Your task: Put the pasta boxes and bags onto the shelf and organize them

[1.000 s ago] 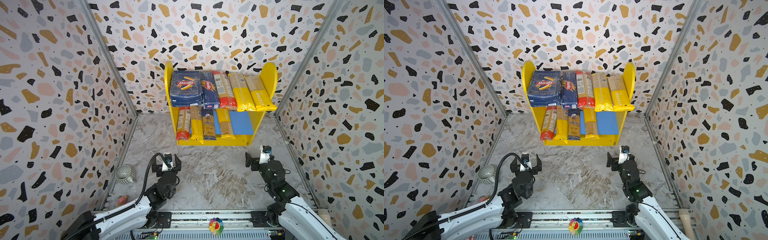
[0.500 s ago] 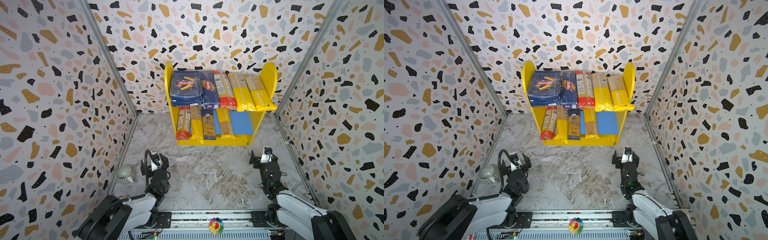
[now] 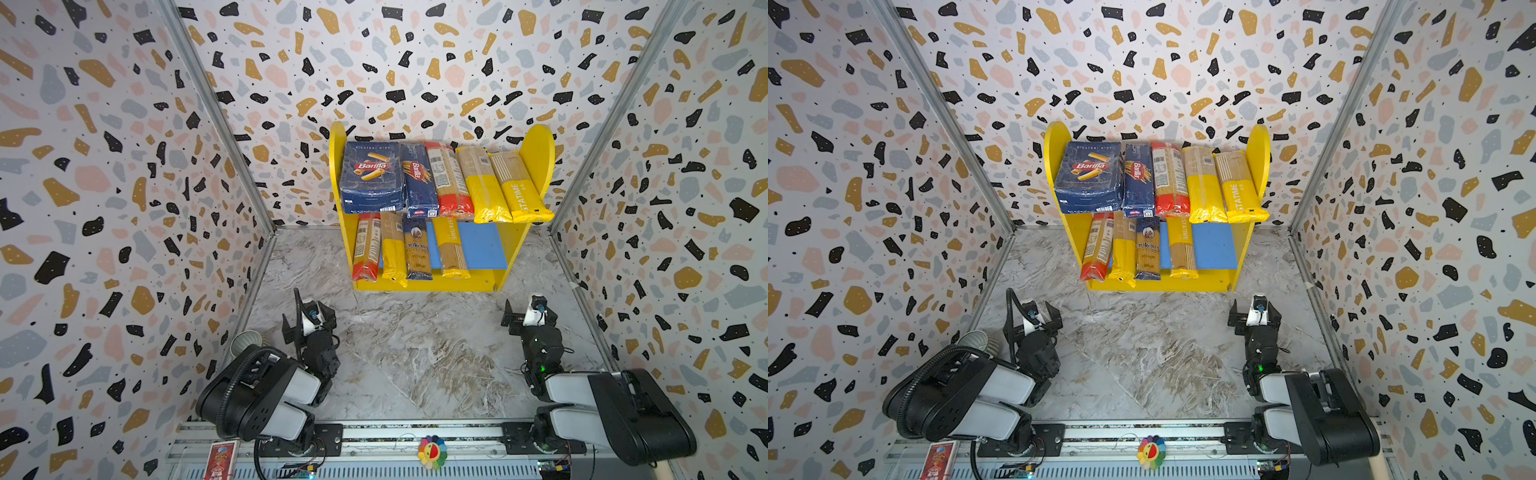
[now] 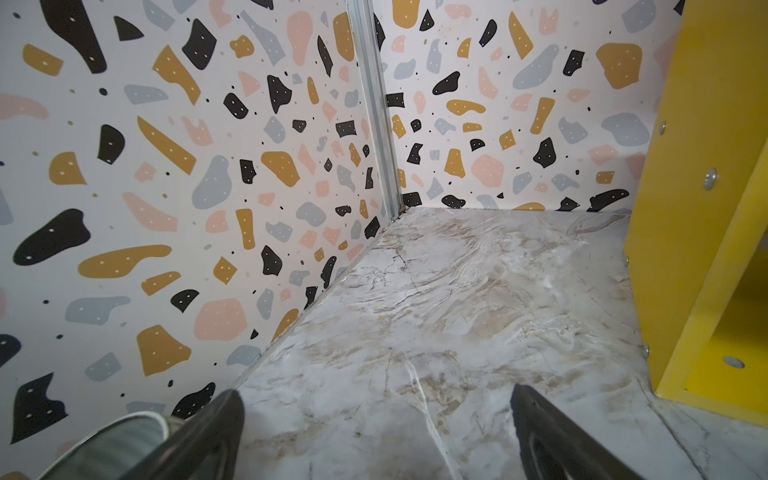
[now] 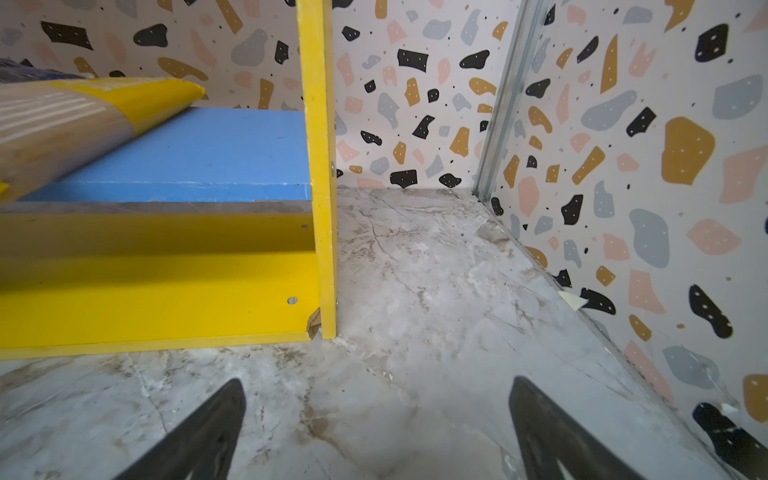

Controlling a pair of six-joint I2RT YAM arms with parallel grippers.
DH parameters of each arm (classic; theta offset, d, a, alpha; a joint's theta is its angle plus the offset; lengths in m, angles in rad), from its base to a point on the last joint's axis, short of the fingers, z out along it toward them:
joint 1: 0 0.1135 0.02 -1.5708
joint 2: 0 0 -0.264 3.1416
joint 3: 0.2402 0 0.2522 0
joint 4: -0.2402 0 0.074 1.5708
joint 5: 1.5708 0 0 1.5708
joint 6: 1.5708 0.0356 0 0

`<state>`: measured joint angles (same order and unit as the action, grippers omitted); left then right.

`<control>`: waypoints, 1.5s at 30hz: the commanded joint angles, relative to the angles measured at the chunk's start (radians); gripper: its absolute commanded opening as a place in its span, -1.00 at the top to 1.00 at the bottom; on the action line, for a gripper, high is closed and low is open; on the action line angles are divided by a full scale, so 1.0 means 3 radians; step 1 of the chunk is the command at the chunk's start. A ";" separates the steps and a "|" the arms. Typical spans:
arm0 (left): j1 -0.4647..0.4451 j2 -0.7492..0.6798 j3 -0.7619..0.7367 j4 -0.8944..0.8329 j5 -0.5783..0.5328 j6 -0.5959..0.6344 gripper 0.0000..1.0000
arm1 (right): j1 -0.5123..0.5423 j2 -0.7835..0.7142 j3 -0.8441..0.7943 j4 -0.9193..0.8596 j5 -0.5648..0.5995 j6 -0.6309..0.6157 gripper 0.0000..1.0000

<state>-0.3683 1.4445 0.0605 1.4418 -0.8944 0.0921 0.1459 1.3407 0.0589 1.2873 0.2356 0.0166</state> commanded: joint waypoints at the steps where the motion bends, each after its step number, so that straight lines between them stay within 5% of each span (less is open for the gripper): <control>1: 0.0100 -0.0058 0.0067 0.0122 0.0282 -0.0046 -0.99 | -0.0077 0.0551 0.0134 0.0712 -0.0174 -0.0091 -0.98; 5: 0.0504 0.0010 0.0233 -0.0323 0.0973 -0.0383 -0.99 | -0.0158 0.0480 0.0380 0.0073 -0.0446 -0.0077 -0.98; 7: 0.0575 0.0229 0.0247 0.0021 0.1078 -0.0318 -1.00 | -0.0185 0.0492 0.0367 0.0112 -0.0466 -0.0056 -0.98; 10: 0.0587 0.0065 0.0429 -0.0610 0.0966 -0.0434 -0.99 | -0.0202 0.0505 0.0398 0.0053 -0.0472 -0.0042 -0.98; 26: 0.0614 0.0070 0.0408 -0.0537 0.0999 -0.0445 -0.99 | -0.0191 0.0502 0.0476 -0.0095 -0.0461 -0.0060 -0.98; 29: 0.0625 0.0058 0.0417 -0.0580 0.1537 -0.0251 -0.99 | -0.0185 0.0506 0.0478 -0.0100 -0.0469 -0.0068 -0.98; 31: 0.0662 0.0058 0.0413 -0.0580 0.1649 -0.0251 -0.99 | -0.0203 0.0511 0.0500 -0.0129 -0.0819 -0.0179 -0.98; 35: 0.0691 0.0058 0.0435 -0.0619 0.1698 -0.0261 -0.99 | -0.0300 0.0511 0.0494 -0.0119 -0.1091 -0.0172 -0.98; 45: 0.0695 0.0046 0.0427 -0.0613 0.1698 -0.0266 -0.99 | -0.0307 0.0502 0.0499 -0.0134 -0.1082 -0.0166 -0.98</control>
<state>-0.1654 1.4742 0.1791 1.2312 -0.3965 0.0002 0.0578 1.5051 0.1871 1.2446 -0.0715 -0.0273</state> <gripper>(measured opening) 0.995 0.990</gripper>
